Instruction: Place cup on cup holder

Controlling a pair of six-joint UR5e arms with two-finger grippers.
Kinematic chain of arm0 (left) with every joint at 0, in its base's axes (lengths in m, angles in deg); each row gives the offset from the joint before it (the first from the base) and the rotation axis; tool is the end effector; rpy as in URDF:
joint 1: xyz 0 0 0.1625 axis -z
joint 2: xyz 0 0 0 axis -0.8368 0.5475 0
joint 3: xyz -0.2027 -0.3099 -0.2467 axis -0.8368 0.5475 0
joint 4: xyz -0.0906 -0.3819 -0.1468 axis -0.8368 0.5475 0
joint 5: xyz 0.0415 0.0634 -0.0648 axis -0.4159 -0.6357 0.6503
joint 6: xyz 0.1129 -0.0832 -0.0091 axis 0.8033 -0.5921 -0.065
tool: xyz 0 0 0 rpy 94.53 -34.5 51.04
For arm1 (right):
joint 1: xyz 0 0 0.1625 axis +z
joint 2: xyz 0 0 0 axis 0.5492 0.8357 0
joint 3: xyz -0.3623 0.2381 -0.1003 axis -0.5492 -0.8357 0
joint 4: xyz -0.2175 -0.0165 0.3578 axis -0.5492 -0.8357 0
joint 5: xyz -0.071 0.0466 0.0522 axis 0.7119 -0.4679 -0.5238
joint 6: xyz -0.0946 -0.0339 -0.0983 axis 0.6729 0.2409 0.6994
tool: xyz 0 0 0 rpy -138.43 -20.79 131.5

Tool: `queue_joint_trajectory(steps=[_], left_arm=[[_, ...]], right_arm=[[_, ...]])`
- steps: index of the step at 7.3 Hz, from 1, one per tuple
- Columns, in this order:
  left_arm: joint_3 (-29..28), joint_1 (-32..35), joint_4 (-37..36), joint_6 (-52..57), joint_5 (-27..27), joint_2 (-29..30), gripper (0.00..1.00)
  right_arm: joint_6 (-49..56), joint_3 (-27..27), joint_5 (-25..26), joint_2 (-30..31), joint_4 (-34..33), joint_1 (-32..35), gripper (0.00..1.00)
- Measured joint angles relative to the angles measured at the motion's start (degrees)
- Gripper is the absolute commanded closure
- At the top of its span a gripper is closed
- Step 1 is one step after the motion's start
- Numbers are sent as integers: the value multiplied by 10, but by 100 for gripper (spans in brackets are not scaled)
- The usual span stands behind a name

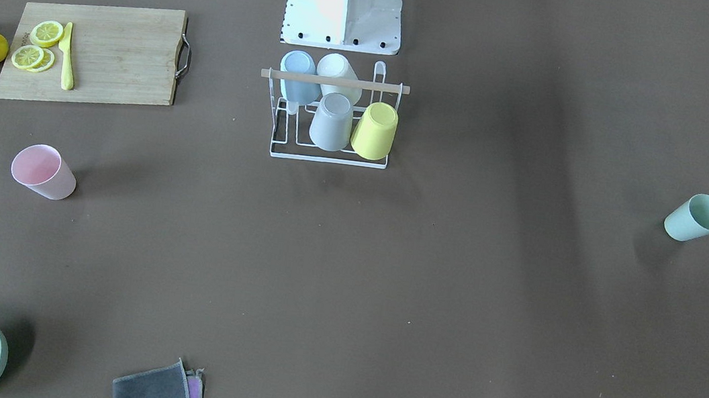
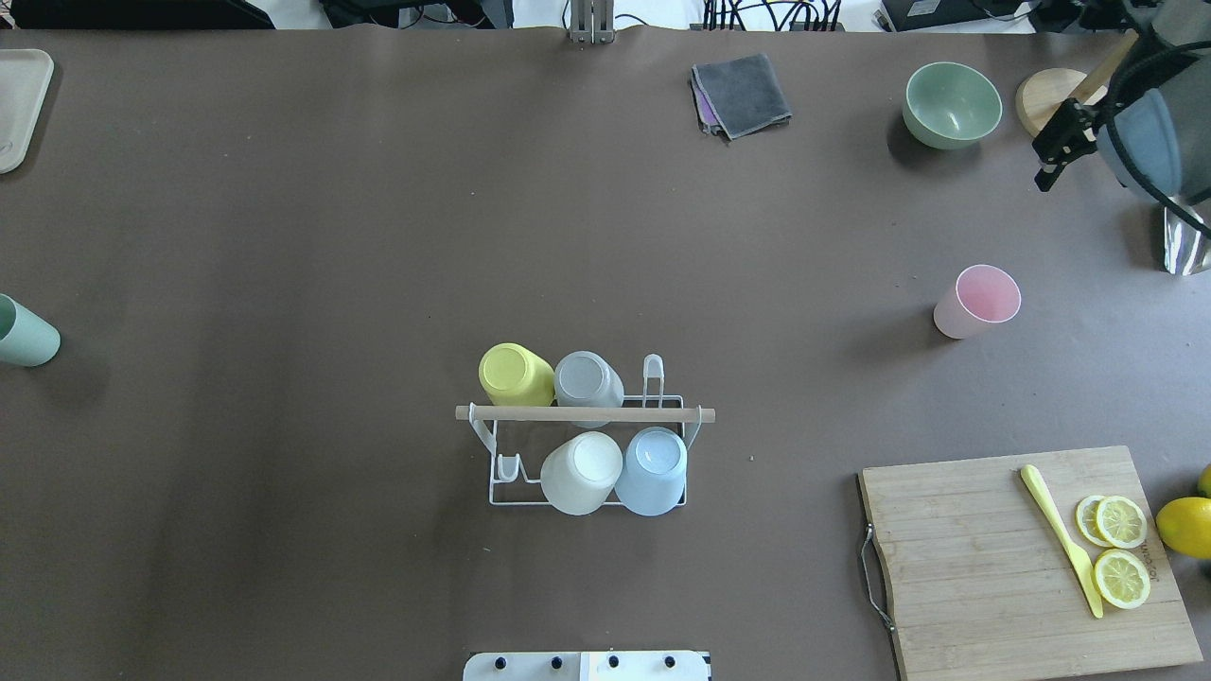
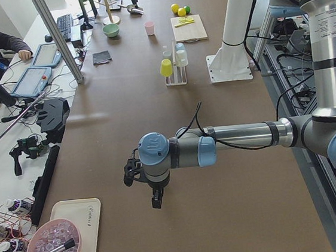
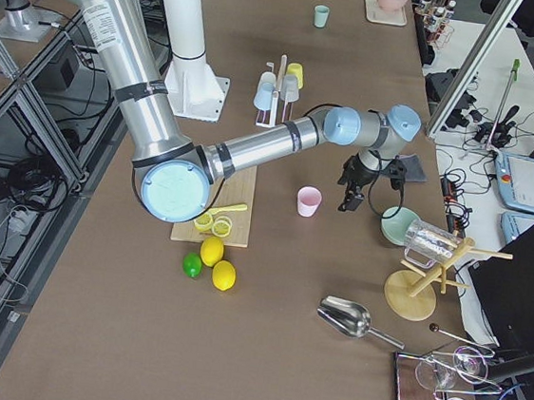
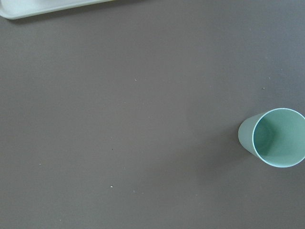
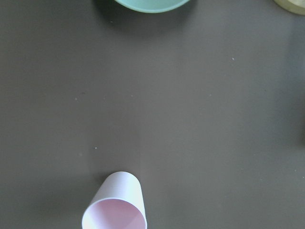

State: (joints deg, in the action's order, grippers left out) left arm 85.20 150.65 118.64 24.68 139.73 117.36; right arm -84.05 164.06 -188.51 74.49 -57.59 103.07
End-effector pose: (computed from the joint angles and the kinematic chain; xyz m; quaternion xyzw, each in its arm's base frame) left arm -0.0644 -0.4477 0.6953 0.0599 0.3767 0.0549 0.9227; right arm -0.1980 -0.6433 0.4850 -0.0976 -0.3559 -0.0729 0.9265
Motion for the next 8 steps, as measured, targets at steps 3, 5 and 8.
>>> queue_joint_trajectory(steps=[3, 5, 8], left_arm=[[32, -22, -1, 2, -61, 30, 2], [58, -81, -2, 3, -118, 52, 2], [79, -186, -17, 4, -216, 87, 2]], right_arm=[[8, -69, 27, -59, -12, -65, 1], [30, -80, 51, -62, -30, -101, 1], [108, -104, 119, -98, -84, -122, 1]])
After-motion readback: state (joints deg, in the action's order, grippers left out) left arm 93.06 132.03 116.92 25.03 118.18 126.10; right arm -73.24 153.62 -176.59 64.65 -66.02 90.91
